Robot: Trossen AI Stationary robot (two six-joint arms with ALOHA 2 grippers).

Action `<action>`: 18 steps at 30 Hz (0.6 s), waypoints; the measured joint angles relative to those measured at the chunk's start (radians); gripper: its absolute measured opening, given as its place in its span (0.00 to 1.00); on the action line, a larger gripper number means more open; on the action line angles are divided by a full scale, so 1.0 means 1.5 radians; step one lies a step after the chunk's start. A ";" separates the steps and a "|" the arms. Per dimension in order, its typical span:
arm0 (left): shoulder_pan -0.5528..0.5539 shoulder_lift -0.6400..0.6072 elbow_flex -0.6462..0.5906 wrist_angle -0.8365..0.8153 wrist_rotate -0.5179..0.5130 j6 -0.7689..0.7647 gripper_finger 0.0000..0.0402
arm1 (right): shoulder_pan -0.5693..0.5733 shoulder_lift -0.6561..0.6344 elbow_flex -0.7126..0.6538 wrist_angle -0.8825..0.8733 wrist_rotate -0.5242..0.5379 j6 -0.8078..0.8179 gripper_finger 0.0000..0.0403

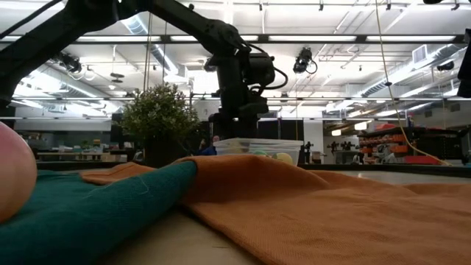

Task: Pick and placing Produce into tupperware
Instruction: Put the yellow lemon into the transparent bin

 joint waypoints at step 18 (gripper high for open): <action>0.011 0.000 0.000 -0.001 -0.030 0.000 0.54 | 0.000 0.000 0.000 0.000 0.000 0.000 0.56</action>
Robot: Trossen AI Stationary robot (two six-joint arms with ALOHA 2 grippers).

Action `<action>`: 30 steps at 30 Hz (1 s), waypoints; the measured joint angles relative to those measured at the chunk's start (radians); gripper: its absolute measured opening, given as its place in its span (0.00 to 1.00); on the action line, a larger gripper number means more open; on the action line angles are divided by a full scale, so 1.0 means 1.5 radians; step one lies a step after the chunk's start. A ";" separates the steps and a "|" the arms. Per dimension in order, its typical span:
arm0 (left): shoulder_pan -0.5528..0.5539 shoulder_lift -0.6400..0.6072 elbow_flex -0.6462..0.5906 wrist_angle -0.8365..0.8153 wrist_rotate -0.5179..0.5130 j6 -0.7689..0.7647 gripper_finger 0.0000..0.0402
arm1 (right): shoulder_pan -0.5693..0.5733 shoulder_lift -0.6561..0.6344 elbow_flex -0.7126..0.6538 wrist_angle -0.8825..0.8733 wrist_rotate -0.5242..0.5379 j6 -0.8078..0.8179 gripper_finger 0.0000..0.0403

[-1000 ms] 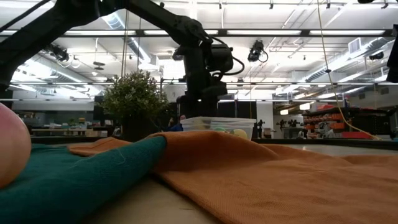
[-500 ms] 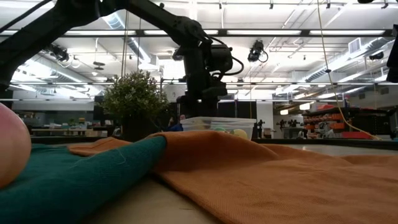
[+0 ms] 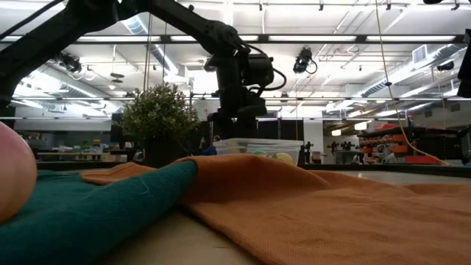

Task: Pick and placing Produce into tupperware
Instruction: Put the yellow lemon into the transparent bin

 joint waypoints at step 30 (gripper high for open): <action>-0.018 0.047 0.039 -0.036 -0.003 0.007 0.74 | 0.000 0.000 0.000 0.002 0.000 0.000 0.56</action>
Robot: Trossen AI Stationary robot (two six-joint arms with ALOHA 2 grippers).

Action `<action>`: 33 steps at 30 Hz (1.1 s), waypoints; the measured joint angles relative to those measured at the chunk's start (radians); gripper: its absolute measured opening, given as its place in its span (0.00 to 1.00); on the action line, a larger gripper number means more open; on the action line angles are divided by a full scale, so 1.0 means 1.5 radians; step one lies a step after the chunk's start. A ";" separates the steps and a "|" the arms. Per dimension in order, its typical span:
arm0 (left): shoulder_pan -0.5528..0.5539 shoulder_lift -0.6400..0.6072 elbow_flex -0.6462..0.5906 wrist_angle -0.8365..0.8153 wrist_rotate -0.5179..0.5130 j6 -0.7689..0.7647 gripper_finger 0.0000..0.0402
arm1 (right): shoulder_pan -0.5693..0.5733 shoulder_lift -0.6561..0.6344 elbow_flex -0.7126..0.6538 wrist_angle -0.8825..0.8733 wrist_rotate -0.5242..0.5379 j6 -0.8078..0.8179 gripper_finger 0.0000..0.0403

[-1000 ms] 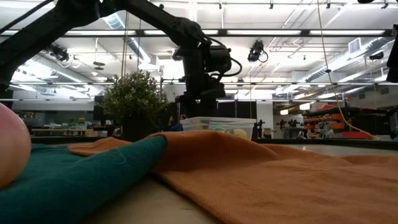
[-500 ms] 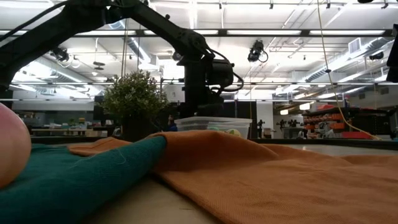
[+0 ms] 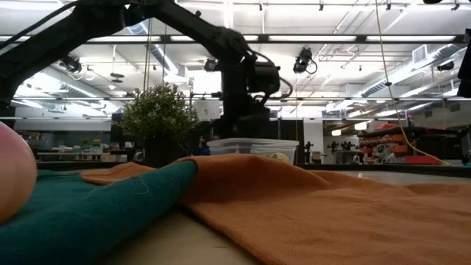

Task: Pick and placing Produce into tupperware
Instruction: Put the yellow lemon into the transparent bin, then put the light orange peach into the transparent bin

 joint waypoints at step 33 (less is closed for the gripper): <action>-0.331 -0.031 0.231 -0.302 0.051 -0.251 0.75 | 0.051 0.000 0.000 -0.038 0.003 0.009 0.56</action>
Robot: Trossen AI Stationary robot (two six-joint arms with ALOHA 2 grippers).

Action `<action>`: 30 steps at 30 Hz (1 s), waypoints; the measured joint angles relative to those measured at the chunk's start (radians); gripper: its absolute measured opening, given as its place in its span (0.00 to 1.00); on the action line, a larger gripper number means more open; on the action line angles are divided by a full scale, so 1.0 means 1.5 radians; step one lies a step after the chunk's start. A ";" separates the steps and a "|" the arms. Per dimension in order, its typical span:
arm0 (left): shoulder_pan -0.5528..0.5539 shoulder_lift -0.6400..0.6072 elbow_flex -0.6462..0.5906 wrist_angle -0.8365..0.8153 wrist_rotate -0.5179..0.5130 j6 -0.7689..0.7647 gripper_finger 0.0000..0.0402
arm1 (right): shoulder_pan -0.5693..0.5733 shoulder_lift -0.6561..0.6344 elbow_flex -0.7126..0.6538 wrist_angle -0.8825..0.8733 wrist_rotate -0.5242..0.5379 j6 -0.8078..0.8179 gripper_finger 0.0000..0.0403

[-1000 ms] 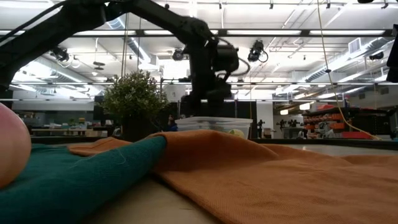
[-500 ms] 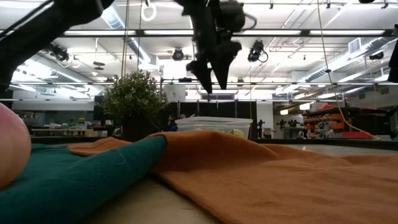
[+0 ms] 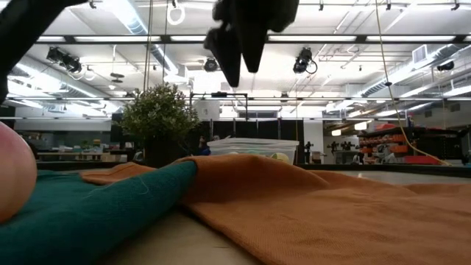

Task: Pick and placing Produce into tupperware
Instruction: Put the light orange peach into the transparent bin

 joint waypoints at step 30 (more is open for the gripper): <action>-0.339 0.000 0.000 -0.058 -0.056 -0.472 0.59 | 0.091 0.000 0.000 0.073 -0.001 0.157 0.56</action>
